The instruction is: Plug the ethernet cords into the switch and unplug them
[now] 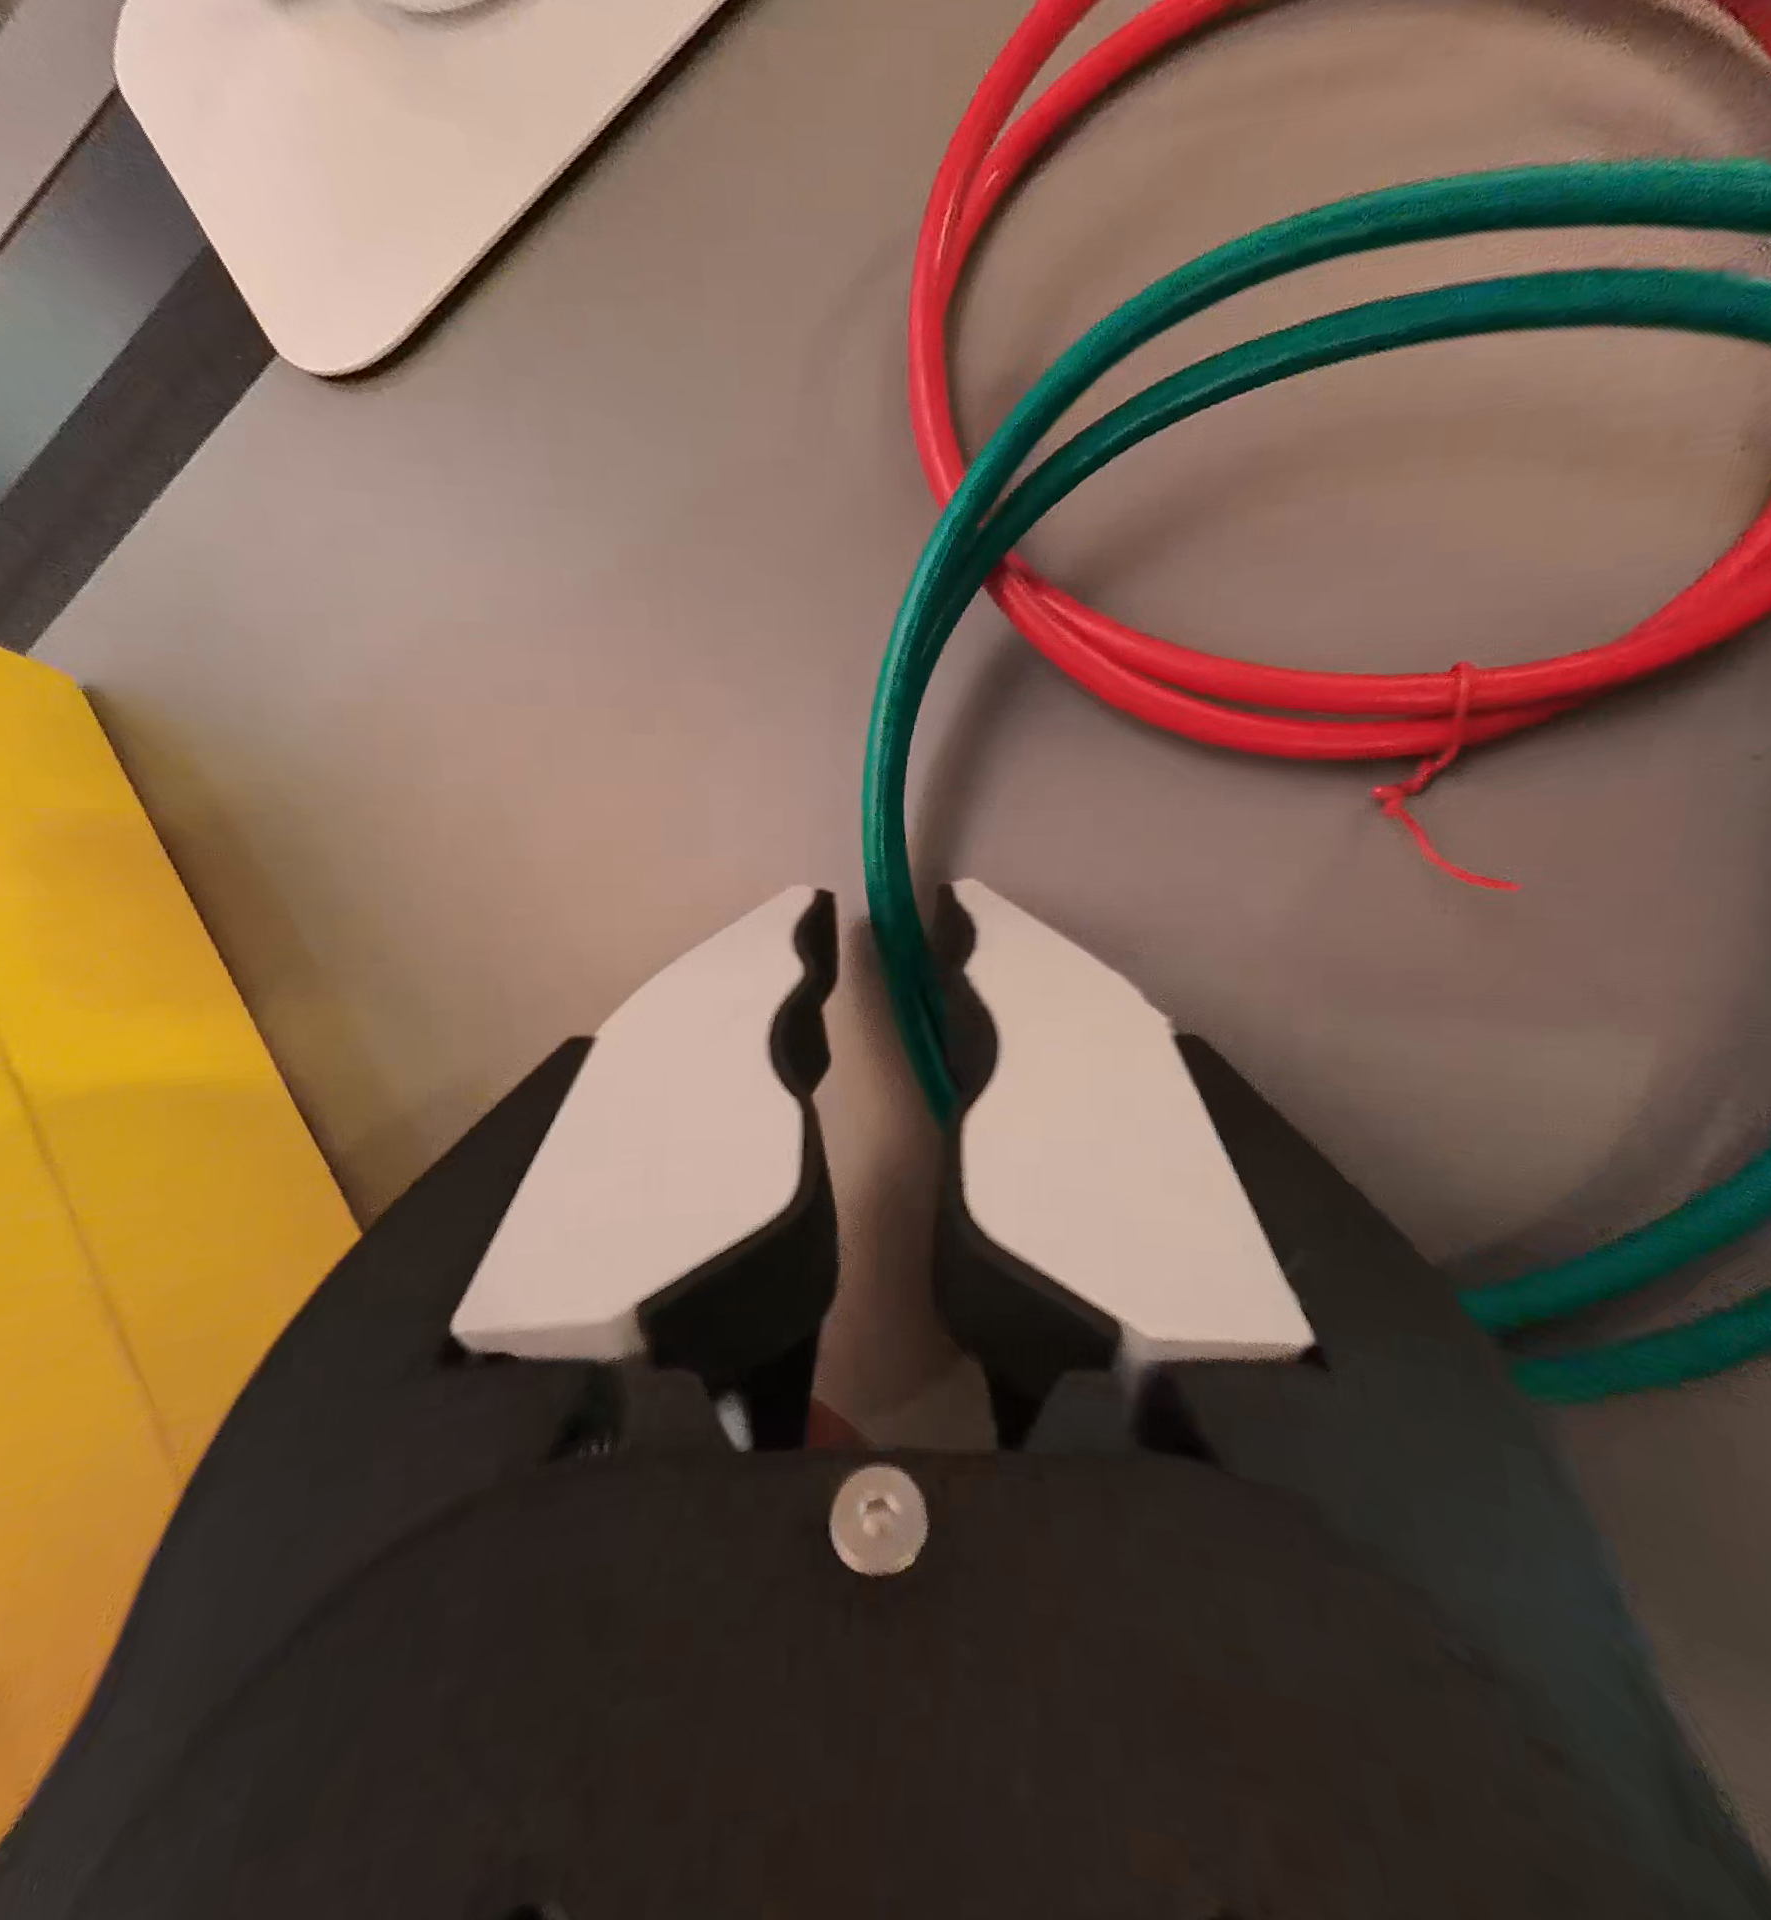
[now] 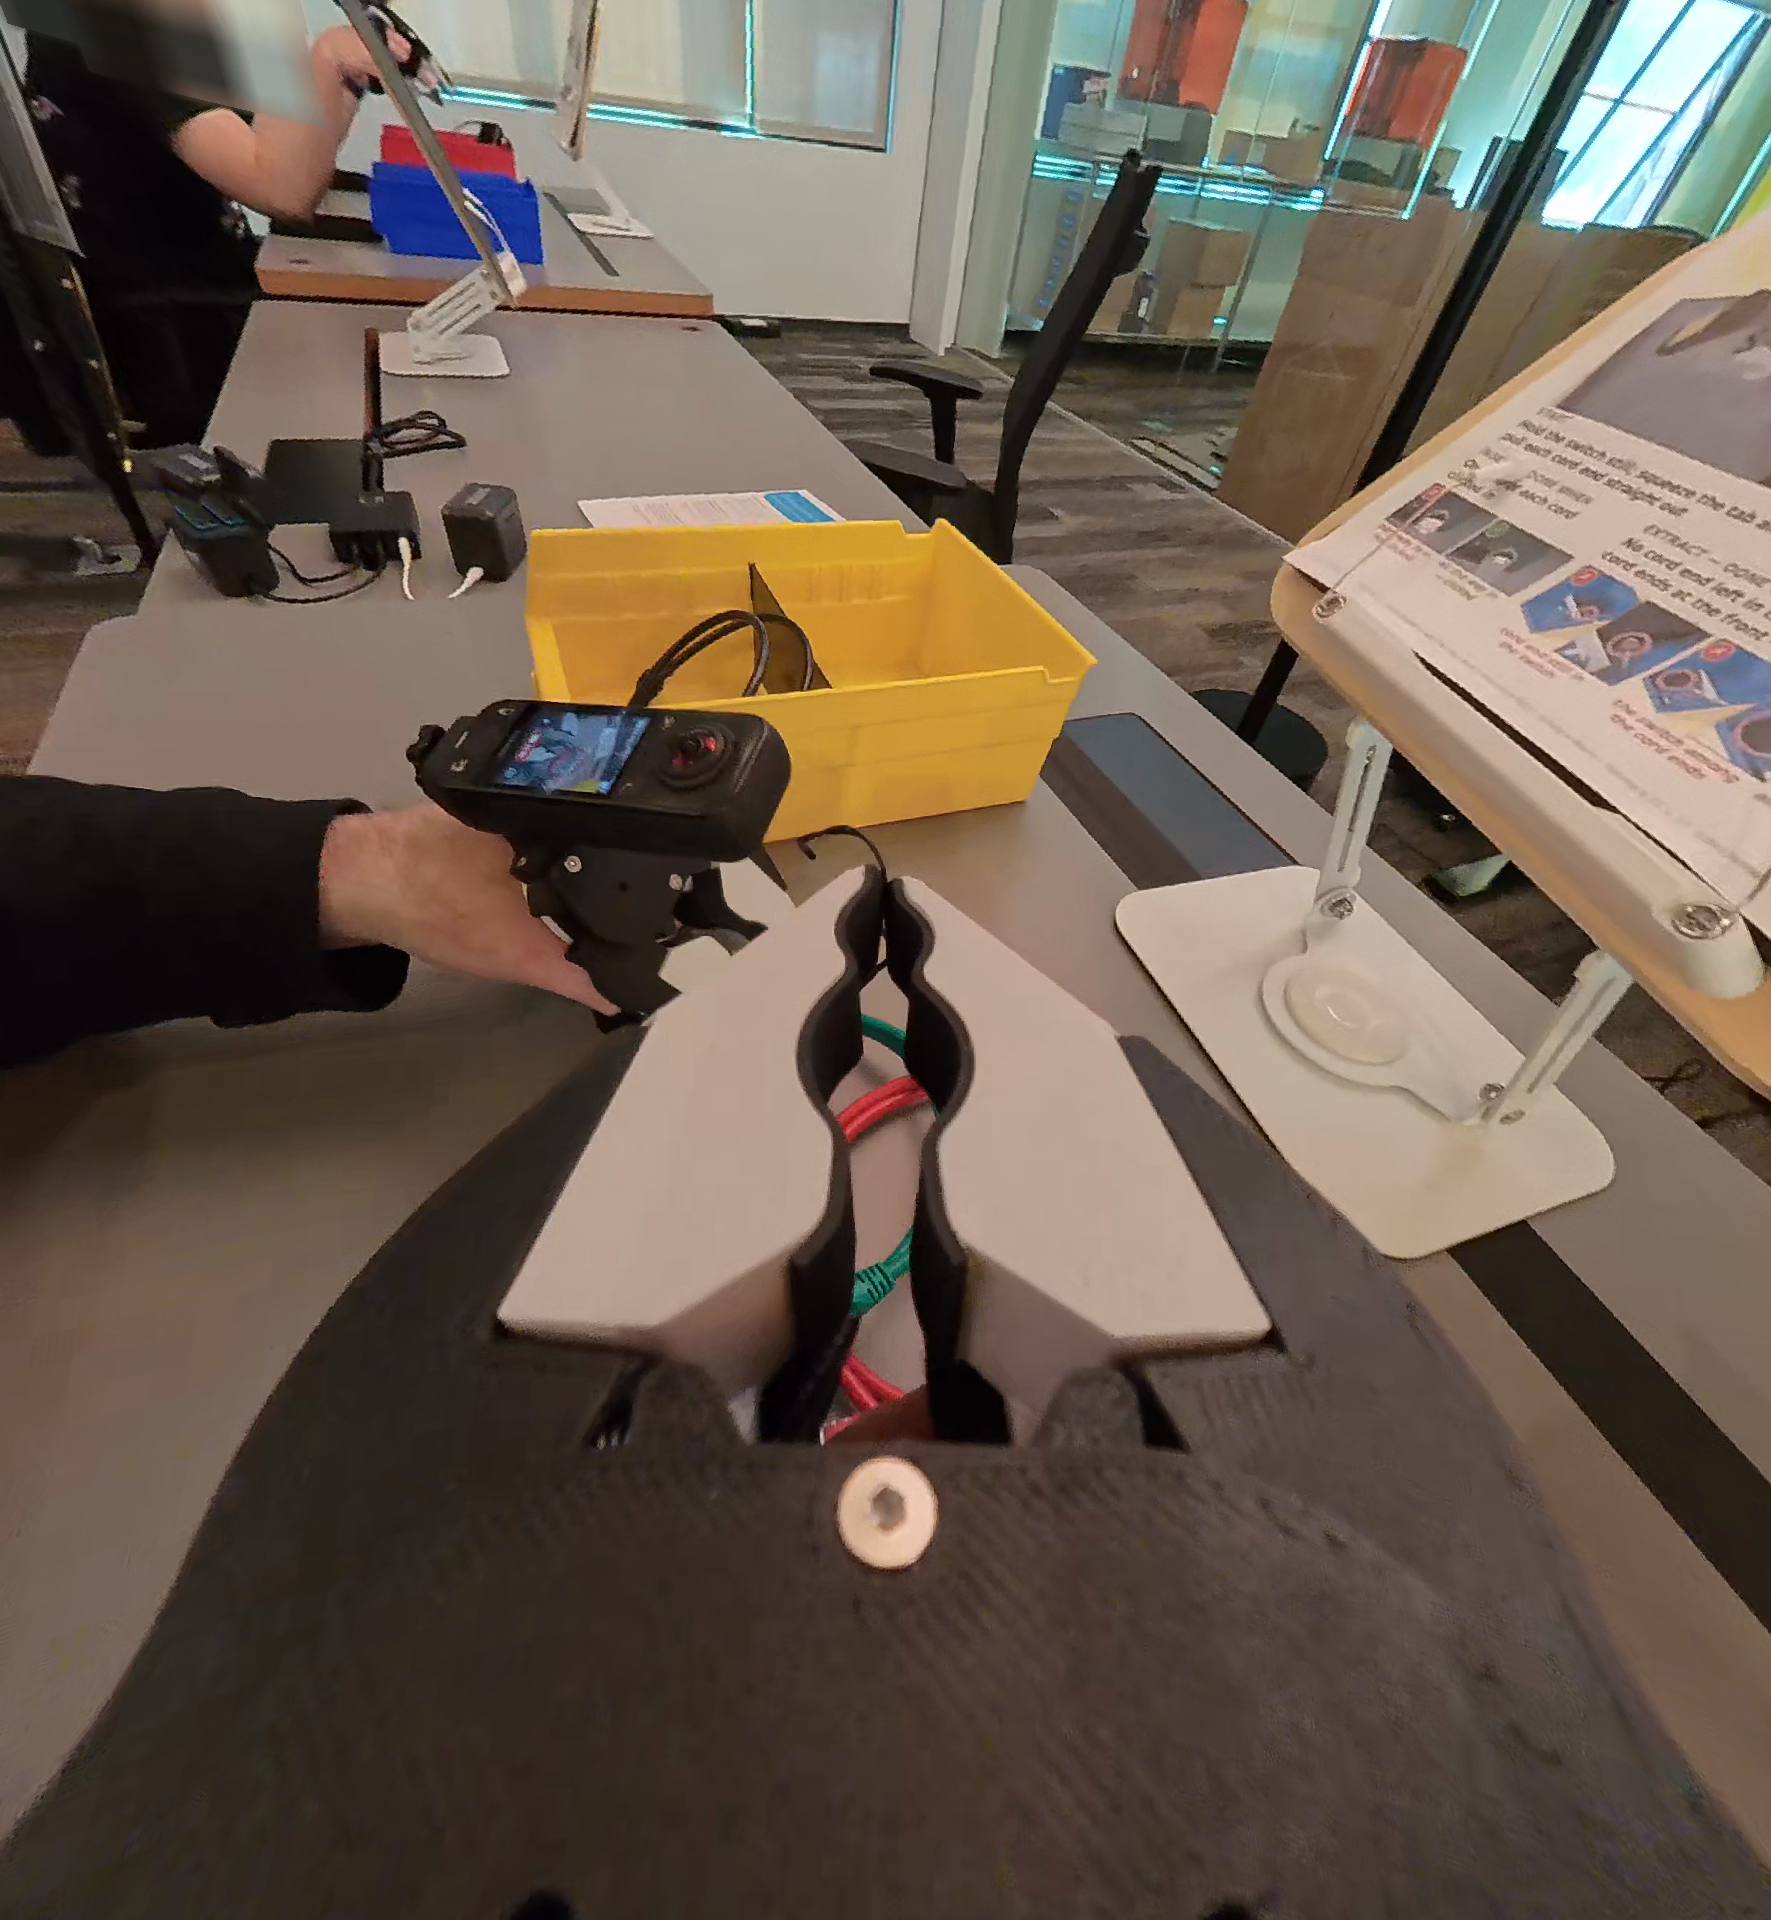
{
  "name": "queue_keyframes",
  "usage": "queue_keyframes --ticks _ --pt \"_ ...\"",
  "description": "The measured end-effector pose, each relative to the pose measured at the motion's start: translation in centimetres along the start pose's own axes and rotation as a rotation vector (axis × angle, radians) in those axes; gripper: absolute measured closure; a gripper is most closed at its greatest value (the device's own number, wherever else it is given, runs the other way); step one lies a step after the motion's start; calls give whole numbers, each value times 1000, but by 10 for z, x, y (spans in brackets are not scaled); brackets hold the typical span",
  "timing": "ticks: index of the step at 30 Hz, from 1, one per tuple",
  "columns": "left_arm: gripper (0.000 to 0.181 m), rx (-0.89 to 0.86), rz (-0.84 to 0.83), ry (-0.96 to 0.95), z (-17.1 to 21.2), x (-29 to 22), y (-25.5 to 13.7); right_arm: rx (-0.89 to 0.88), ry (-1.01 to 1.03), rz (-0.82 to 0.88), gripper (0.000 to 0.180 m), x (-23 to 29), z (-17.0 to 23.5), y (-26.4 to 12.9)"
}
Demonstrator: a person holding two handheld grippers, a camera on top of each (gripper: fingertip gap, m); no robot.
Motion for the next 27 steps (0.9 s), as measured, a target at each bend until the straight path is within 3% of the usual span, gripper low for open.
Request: queue_keyframes --ticks 10,15,20,27 --pt "175 -94 -54 201 -13 1 -7 10 -38 -28 180 -7 0 -1" --pt "175 -296 -100 341 -38 6 -45 -3 -78 -11 180 -14 -3 -13" --pt "176 -517 -7 584 -64 -17 -93 16 -139 -42 180 -6 -3 -15" --pt "176 -535 98 819 -68 -46 -123 75 -270 -162 180 22 7 -9"
Point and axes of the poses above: each gripper's, where its closed fingertips meet, y out along the fingers, z out of its underside, x = y × z across the jaws, the point moved 5 cm from there along -y, back along the fingers, and after that the axes turned 10 degrees about y, right-handed, at the moved point
